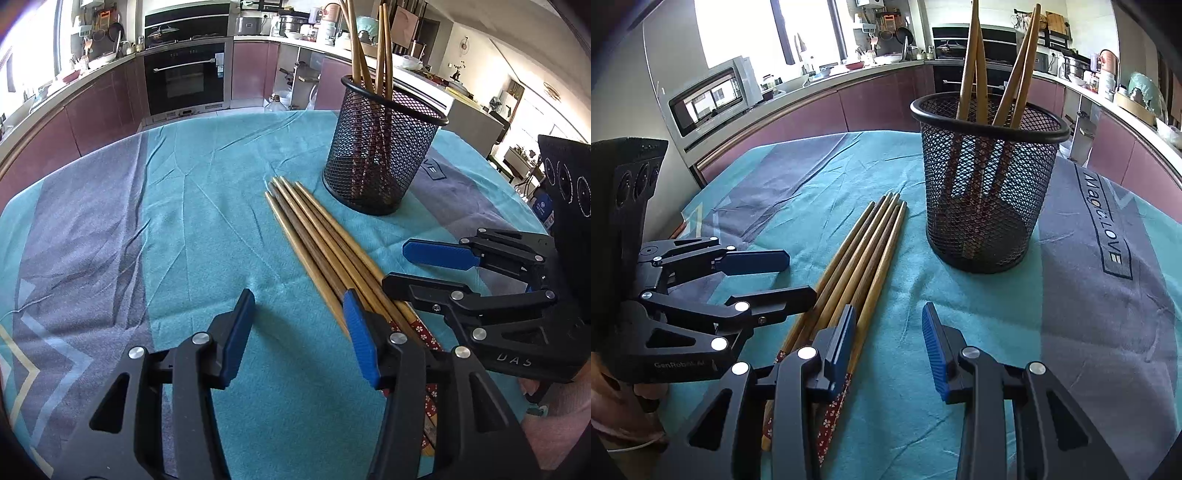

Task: Organize utensils
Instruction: 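Move both open tools back down to the remaining chopsticks, then close the left tool on a chopstick while the right tool approaches another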

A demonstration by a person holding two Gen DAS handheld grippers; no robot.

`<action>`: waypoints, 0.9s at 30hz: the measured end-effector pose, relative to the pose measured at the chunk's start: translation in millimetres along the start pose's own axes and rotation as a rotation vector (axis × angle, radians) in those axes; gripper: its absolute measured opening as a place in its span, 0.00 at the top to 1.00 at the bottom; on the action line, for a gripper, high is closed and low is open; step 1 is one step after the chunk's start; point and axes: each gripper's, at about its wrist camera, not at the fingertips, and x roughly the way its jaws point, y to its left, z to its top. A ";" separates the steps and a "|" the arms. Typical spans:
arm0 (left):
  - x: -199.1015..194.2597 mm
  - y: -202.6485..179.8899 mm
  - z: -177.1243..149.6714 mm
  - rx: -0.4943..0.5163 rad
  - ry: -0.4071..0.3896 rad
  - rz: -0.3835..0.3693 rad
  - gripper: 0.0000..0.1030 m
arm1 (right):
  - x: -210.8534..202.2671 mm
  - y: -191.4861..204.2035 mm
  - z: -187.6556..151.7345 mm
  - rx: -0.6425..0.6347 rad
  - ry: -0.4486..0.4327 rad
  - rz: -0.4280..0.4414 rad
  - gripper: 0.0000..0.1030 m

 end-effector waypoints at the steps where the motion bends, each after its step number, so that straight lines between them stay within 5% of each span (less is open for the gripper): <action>1: 0.2 -0.6 0.2 0.003 0.000 0.003 0.51 | 0.3 0.3 0.1 -0.002 0.002 -0.004 0.66; 7: 3.2 -2.5 2.4 0.011 0.001 0.015 0.53 | 2.3 3.9 0.0 -0.021 0.010 -0.030 0.67; 18: 1.0 4.7 0.8 0.019 0.019 -0.007 0.78 | 3.9 4.3 2.2 -0.020 0.009 -0.027 0.67; 27: 9.5 8.2 11.1 -0.002 0.019 0.021 0.77 | 10.5 3.8 10.7 -0.030 0.012 -0.043 0.68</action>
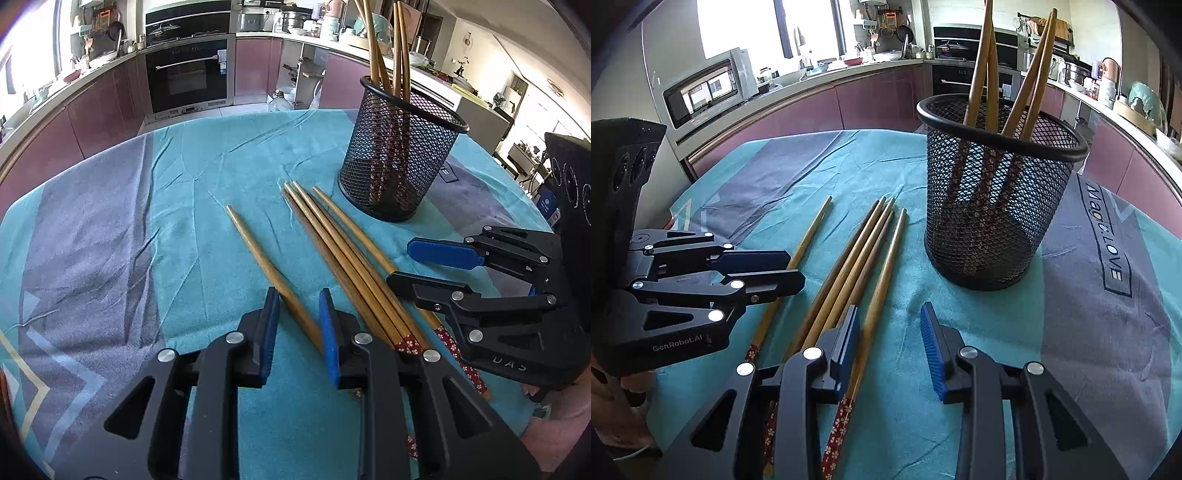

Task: Organize utensils
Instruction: 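Close the left tool on a chopstick while the right tool approaches another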

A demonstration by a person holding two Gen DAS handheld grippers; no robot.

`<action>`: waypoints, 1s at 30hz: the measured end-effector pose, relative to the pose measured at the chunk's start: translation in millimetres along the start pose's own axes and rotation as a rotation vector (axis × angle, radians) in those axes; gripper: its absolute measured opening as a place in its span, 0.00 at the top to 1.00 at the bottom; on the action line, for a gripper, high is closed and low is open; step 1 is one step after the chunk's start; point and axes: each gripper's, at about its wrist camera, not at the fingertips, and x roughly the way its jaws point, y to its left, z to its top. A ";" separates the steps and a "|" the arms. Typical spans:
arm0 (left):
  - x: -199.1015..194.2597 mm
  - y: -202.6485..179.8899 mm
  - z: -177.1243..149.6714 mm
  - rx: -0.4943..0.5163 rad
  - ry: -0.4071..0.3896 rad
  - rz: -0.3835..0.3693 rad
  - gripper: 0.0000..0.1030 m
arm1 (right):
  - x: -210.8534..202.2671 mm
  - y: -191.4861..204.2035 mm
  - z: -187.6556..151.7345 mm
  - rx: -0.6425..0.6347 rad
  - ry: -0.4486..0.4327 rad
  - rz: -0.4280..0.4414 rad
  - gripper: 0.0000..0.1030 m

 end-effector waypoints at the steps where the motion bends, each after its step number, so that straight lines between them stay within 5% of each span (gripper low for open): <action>1: 1.1 0.6 1.8 -0.005 -0.001 0.003 0.77 | 1.2 0.3 1.3 -0.002 0.000 -0.005 0.69; 6: 6.3 1.5 7.2 -0.017 -0.008 0.032 0.83 | 6.9 1.5 8.3 -0.008 0.003 -0.016 0.76; 8: 6.4 2.9 8.4 -0.025 -0.006 0.031 0.84 | 7.6 1.5 9.2 -0.010 0.004 -0.011 0.86; 16: 6.0 10.3 7.5 -0.035 -0.005 0.026 0.83 | 6.7 -5.0 9.1 0.026 -0.001 0.011 0.95; 30: -2.7 11.4 2.7 -0.069 -0.023 0.036 0.93 | -16.8 -13.6 8.0 0.066 -0.052 0.090 0.95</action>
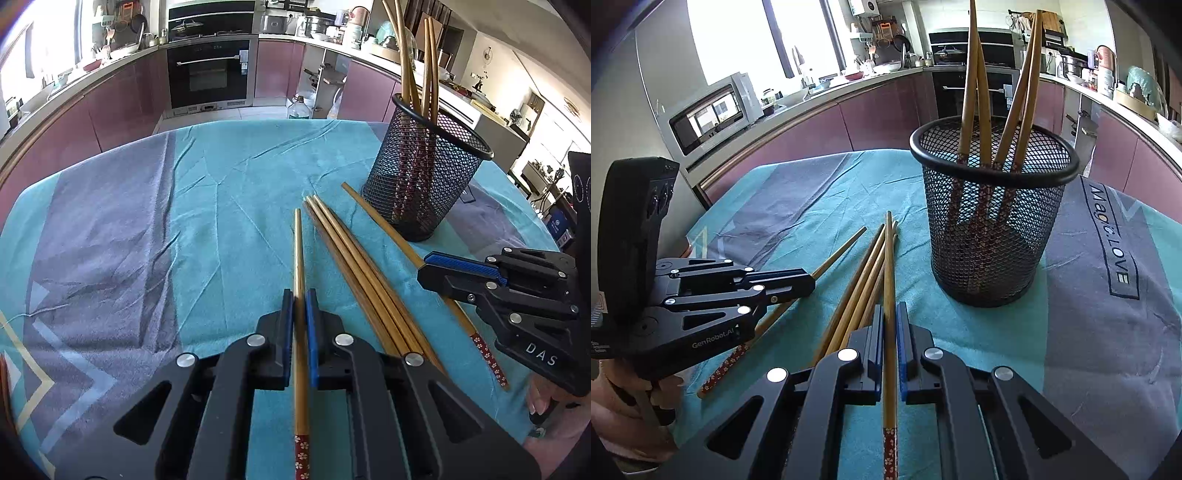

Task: Organize utensils
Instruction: 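Close the left tool on a chopstick while the right tool approaches another, then lift both held chopsticks upright over the mesh cup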

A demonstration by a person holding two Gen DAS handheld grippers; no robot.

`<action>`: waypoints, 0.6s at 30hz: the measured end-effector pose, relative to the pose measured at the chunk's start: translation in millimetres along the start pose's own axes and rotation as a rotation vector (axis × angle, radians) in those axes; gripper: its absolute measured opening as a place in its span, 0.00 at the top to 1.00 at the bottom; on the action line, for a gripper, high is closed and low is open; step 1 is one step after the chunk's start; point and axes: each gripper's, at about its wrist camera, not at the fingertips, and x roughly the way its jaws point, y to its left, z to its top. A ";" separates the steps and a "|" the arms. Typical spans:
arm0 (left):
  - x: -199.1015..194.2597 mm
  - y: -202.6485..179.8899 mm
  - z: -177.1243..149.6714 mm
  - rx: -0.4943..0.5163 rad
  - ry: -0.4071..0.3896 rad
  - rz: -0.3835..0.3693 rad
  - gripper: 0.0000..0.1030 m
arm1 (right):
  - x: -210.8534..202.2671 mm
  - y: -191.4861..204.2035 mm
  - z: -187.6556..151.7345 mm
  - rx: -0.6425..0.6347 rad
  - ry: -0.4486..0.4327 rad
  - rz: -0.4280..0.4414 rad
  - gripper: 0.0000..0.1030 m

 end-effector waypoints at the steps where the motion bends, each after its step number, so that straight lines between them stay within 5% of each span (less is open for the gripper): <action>1: -2.6 0.5 0.1 -0.002 -0.004 -0.008 0.93 | -3.0 0.5 -0.1 0.001 -0.006 0.008 0.95; 18: -77.3 -6.5 23.8 0.010 -0.149 -0.237 0.93 | -66.6 -6.2 13.7 0.038 -0.171 0.092 0.95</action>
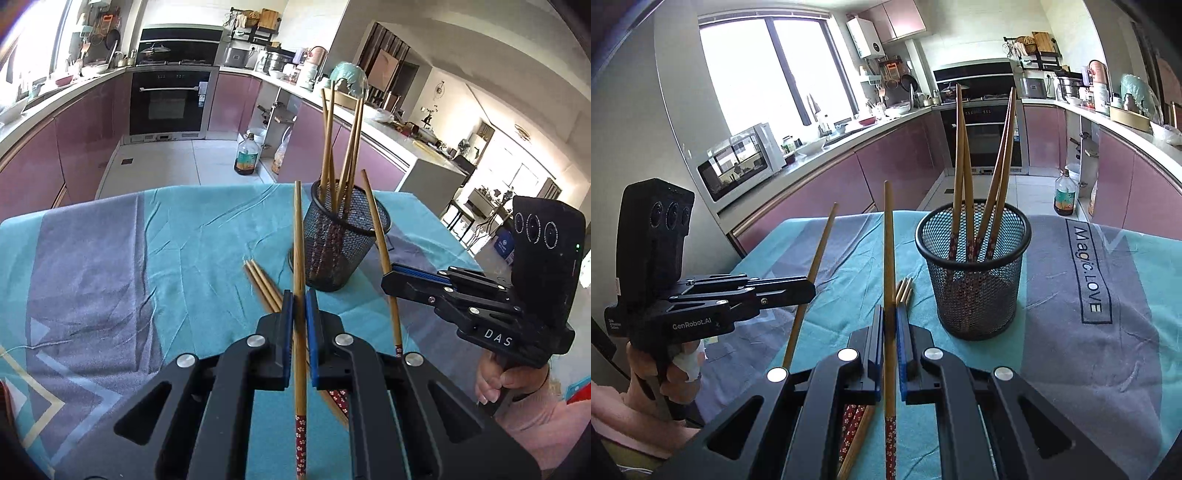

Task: Organize utensils
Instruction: 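Lift both held chopsticks upright over the mesh cup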

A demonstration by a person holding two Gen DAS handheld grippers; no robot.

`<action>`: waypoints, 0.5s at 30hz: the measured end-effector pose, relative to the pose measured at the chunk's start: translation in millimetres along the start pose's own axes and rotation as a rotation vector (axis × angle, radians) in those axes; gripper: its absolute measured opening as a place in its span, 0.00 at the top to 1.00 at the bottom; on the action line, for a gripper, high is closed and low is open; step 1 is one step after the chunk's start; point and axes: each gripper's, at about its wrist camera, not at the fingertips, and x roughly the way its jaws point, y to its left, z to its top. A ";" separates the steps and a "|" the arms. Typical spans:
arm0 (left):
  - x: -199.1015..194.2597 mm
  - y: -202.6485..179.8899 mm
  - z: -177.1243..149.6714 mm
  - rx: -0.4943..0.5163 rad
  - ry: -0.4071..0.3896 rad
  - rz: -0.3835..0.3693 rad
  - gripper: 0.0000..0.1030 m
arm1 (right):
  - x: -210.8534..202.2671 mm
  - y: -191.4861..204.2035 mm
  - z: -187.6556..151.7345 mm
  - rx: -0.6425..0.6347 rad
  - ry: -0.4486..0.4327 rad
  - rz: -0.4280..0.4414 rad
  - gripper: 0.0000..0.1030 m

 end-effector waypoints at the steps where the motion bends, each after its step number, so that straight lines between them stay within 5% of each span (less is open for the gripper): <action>1: -4.8 -2.4 1.6 0.004 -0.011 -0.009 0.93 | -3.2 -0.1 1.5 0.001 -0.010 0.002 0.95; 15: -56.3 -11.7 27.8 0.010 -0.136 -0.096 0.93 | -34.9 -4.9 18.3 0.004 -0.118 0.019 0.95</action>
